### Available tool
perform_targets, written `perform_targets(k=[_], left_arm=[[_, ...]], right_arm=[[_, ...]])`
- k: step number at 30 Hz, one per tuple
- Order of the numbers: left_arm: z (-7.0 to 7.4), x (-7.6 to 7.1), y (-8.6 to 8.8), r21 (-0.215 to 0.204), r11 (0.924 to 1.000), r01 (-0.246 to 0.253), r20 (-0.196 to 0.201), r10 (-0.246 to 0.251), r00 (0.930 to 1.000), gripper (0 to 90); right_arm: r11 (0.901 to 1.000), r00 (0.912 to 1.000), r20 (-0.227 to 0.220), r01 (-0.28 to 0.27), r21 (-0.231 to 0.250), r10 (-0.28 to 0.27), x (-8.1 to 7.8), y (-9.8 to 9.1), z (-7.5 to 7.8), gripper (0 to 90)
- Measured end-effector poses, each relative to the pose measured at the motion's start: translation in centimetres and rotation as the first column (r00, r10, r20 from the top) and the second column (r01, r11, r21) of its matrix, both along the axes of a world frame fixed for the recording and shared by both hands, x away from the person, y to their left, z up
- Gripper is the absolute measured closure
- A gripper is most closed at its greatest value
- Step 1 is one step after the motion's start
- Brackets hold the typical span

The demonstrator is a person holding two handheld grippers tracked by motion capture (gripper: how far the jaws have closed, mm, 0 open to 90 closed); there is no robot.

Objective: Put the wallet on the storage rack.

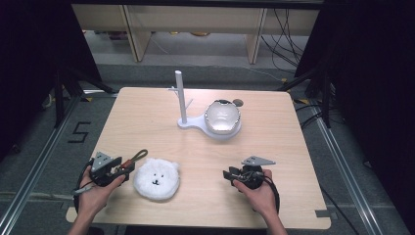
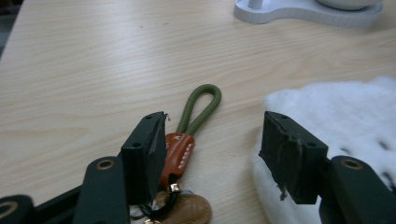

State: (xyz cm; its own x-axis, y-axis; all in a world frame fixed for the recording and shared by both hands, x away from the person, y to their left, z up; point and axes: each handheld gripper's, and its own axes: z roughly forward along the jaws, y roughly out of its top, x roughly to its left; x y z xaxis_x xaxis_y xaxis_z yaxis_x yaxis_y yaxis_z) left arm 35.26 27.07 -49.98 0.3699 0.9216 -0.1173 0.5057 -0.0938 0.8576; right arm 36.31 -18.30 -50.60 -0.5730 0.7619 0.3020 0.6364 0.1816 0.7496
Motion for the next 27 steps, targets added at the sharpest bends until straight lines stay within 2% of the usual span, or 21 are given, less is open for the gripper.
perform_targets(k=[1, 2, 3, 4, 5, 9, 11, 12, 13, 15, 16, 17, 18, 19, 20, 21, 22, 24, 27], left_arm=[[0.1, 0.0, -0.2, -0.005, 1.0000, 0.007, -0.005, -0.007, 1.0000, 39.8], [0.3, -0.1, -0.3, -0.005, 0.9998, 0.017, -0.014, -0.017, 0.9998, 39.9], [0.4, -0.1, -0.5, -0.012, 0.9996, 0.024, -0.019, -0.024, 0.9995, 39.9], [0.5, -0.1, -0.7, -0.007, 0.9995, 0.031, -0.026, -0.031, 0.9992, 39.9], [0.7, -0.2, -0.9, -0.011, 0.9991, 0.040, -0.031, -0.041, 0.9987, 39.9], [1.1, -0.3, -1.6, -0.032, 0.9969, 0.072, -0.048, -0.073, 0.9962, 40.0], [1.3, -0.4, -1.8, -0.019, 0.9962, 0.085, -0.069, -0.087, 0.9939, 39.9], [1.3, -0.4, -1.9, -0.019, 0.9954, 0.094, -0.081, -0.095, 0.9922, 39.7], [1.4, -0.4, -1.9, -0.018, 0.9943, 0.106, -0.093, -0.107, 0.9899, 39.6], [1.5, -0.5, -2.1, -0.036, 0.9919, 0.122, -0.110, -0.125, 0.9861, 39.1], [1.5, -0.5, -2.0, -0.036, 0.9901, 0.135, -0.131, -0.139, 0.9815, 38.2], [1.5, -0.6, -2.0, -0.045, 0.9879, 0.149, -0.157, -0.154, 0.9755, 37.6], [1.5, -0.6, -2.0, -0.043, 0.9882, 0.147, -0.158, -0.152, 0.9756, 37.5], [1.4, -0.5, -1.8, -0.017, 0.9870, 0.160, -0.169, -0.160, 0.9724, 37.0], [1.3, -0.5, -1.8, -0.003, 0.9868, 0.162, -0.182, -0.160, 0.9701, 36.7], [1.2, -0.5, -1.9, 0.000, 0.9867, 0.162, -0.188, -0.159, 0.9691, 36.4], [1.1, -0.5, -2.0, 0.008, 0.9872, 0.159, -0.192, -0.155, 0.9690, 36.2], [0.9, -0.3, -2.0, 0.011, 0.9854, 0.170, -0.209, -0.164, 0.9640, 36.0], [0.5, 0.1, -2.4, 0.011, 0.9843, 0.176, -0.220, -0.169, 0.9607, 36.0]], right_arm=[[1.0000, 0.9999, 0.012, -0.004, 0.006, 0.004, 0.1, 0.0, -0.1, 63.1], [0.9999, 0.9999, 0.012, -0.009, -0.015, 0.009, 0.3, 0.0, -0.2, 62.6], [0.9999, 0.9998, 0.012, -0.013, -0.005, 0.013, 0.3, 0.0, -0.1, 62.1], [0.9996, 0.9996, 0.018, -0.019, -0.021, 0.019, 0.3, -0.1, 0.0, 61.7], [1.0000, 0.9998, -0.021, -0.005, 0.005, 0.005, 0.2, 0.1, 0.1, 60.9], [1.0000, 0.9997, -0.024, -0.004, 0.007, 0.005, 0.1, 0.0, 0.2, 60.0], [1.0000, 0.9993, -0.038, 0.004, 0.002, -0.004, 0.2, 0.0, 0.3, 59.3], [0.9999, 0.9993, -0.035, 0.015, -0.001, -0.015, 0.2, 0.1, 0.3, 58.9], [1.0000, 0.9998, -0.017, -0.003, -0.005, 0.002, 0.4, -0.1, 0.3, 58.6], [0.9999, 0.9990, -0.043, 0.010, -0.005, -0.011, 0.3, 0.0, 0.5, 57.8], [1.0000, 0.9992, -0.041, 0.003, -0.003, -0.003, 0.4, 0.1, 0.4, 57.6], [0.9998, 0.9995, -0.031, 0.000, -0.020, 0.000, 0.4, 0.2, 0.5, 57.2], [0.9996, 0.9990, -0.045, -0.003, -0.026, 0.001, 0.4, 0.4, 0.5, 56.7], [0.9997, 0.9994, -0.034, -0.009, -0.024, 0.009, 0.5, 0.5, 0.5, 56.5], [0.9999, 0.9978, -0.066, 0.007, -0.010, -0.008, 0.1, 0.8, 0.6, 56.4], [0.9994, 0.9992, -0.038, -0.016, -0.029, 0.015, 0.3, 0.7, 0.6, 56.3], [0.9995, 0.9987, -0.049, -0.015, -0.027, 0.014, 0.3, 0.8, 0.6, 56.2], [0.9991, 0.9987, -0.043, -0.026, -0.033, 0.025, 0.3, 1.0, 0.7, 55.9], [0.9988, 0.9983, -0.049, -0.033, -0.035, 0.031, 0.3, 1.0, 0.8, 55.5]])
